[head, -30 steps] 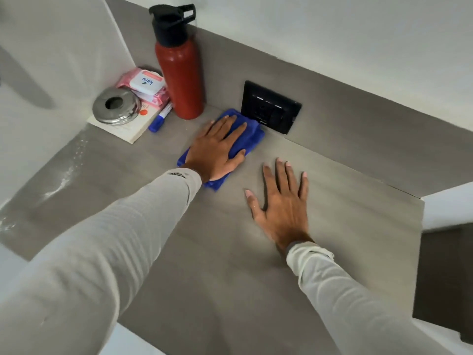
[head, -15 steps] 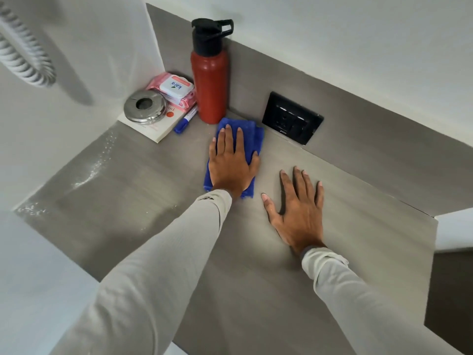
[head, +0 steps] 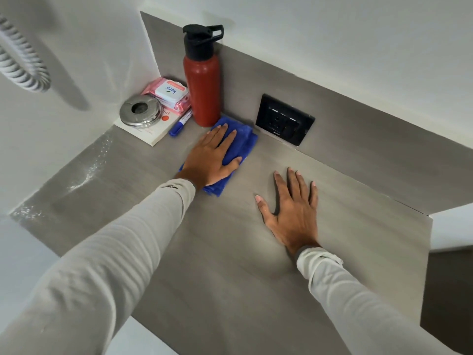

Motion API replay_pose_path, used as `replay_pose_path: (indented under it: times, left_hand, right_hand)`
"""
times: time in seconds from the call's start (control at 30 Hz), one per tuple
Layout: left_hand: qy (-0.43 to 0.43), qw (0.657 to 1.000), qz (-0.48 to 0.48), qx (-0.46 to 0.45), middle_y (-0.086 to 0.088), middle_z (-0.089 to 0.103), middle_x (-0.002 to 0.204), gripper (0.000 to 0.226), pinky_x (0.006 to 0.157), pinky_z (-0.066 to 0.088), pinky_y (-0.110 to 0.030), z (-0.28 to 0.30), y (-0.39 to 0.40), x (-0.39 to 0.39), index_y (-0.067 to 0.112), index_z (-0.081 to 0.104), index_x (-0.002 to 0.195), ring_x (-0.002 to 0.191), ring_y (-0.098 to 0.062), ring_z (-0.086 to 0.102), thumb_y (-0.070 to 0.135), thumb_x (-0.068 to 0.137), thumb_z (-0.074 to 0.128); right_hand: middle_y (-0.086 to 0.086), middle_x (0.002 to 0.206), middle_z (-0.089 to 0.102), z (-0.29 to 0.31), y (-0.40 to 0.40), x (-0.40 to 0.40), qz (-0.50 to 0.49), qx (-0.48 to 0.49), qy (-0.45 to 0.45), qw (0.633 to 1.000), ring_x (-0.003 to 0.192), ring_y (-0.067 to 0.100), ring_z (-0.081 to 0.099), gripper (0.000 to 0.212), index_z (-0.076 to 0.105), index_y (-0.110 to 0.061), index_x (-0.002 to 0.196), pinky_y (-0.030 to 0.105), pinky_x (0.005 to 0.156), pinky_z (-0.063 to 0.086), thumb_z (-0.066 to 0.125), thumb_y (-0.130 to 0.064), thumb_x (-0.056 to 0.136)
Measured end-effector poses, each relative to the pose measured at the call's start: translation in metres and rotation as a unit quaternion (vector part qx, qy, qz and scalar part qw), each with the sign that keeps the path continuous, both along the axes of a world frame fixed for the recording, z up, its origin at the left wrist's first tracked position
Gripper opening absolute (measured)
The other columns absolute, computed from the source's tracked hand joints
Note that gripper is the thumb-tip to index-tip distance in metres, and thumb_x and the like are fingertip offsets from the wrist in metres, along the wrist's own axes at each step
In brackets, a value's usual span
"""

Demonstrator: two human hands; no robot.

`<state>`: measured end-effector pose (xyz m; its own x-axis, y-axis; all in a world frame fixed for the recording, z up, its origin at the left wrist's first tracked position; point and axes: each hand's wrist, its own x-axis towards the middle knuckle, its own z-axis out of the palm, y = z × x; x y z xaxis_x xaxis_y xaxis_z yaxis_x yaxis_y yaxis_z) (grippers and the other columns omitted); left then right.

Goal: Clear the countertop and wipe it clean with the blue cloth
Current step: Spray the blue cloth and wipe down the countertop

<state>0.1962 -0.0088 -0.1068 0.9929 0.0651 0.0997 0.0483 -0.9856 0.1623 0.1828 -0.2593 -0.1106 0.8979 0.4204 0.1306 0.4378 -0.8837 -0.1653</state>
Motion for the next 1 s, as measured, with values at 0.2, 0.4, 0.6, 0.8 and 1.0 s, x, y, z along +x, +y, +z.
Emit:
replay_pose_path:
  times: [0.2, 0.4, 0.6, 0.8, 1.0]
  left_hand:
    - [-0.004, 0.997, -0.074, 0.019, -0.020, 0.033, 0.155, 0.071, 0.121, 0.025, -0.045, 0.011, 0.028, -0.018, 0.005, 0.033, 0.149, 0.146, -0.034, 0.031, 0.053, 0.095, 0.037]
    - [-0.018, 0.997, -0.068, 0.013, -0.019, 0.035, 0.155, 0.074, 0.120, 0.030, -0.044, 0.007, 0.051, -0.038, 0.004, 0.035, 0.148, 0.145, -0.034, 0.032, 0.055, 0.094, 0.037]
    - [-0.026, 0.998, 0.057, -0.020, -0.019, 0.037, 0.154, 0.079, 0.116, 0.034, -0.046, 0.007, 0.043, -0.046, 0.005, 0.039, 0.146, 0.144, -0.033, 0.035, 0.059, 0.089, 0.034]
    - [-0.014, 0.990, 0.138, 0.003, -0.019, 0.034, 0.155, 0.073, 0.119, 0.029, -0.043, -0.001, 0.040, -0.042, 0.005, 0.034, 0.148, 0.145, -0.032, 0.031, 0.055, 0.095, 0.042]
    - [0.025, 0.994, 0.105, -0.009, -0.016, 0.022, 0.161, 0.080, 0.122, 0.023, -0.045, 0.007, 0.013, -0.076, 0.011, 0.025, 0.153, 0.150, -0.032, 0.020, 0.060, 0.089, 0.019]
  right_hand:
    - [0.011, 0.165, 0.033, 0.002, -0.002, -0.001, 0.003, 0.008, 0.002, 1.000, 0.154, 0.029, 0.027, 0.075, 0.043, -0.021, 0.153, 0.055, 0.126, 0.014, 0.040, -0.069, 0.094]
    - [0.011, 0.165, 0.033, 0.001, -0.002, 0.000, 0.002, 0.011, 0.002, 1.000, 0.154, 0.029, 0.027, 0.075, 0.044, -0.022, 0.152, 0.056, 0.126, 0.014, 0.040, -0.069, 0.094]
    - [0.012, 0.164, 0.033, -0.001, -0.002, 0.001, 0.006, 0.013, -0.003, 1.000, 0.154, 0.030, 0.028, 0.075, 0.044, -0.021, 0.152, 0.057, 0.126, 0.016, 0.039, -0.069, 0.095]
    - [0.012, 0.165, 0.032, -0.003, -0.003, 0.001, 0.010, 0.003, -0.003, 1.000, 0.155, 0.030, 0.025, 0.077, 0.040, -0.021, 0.154, 0.058, 0.126, 0.015, 0.035, -0.071, 0.095]
    - [0.013, 0.164, 0.033, -0.001, -0.002, 0.001, 0.011, 0.007, 0.007, 1.000, 0.154, 0.031, 0.026, 0.076, 0.041, -0.021, 0.153, 0.058, 0.125, 0.015, 0.040, -0.069, 0.095]
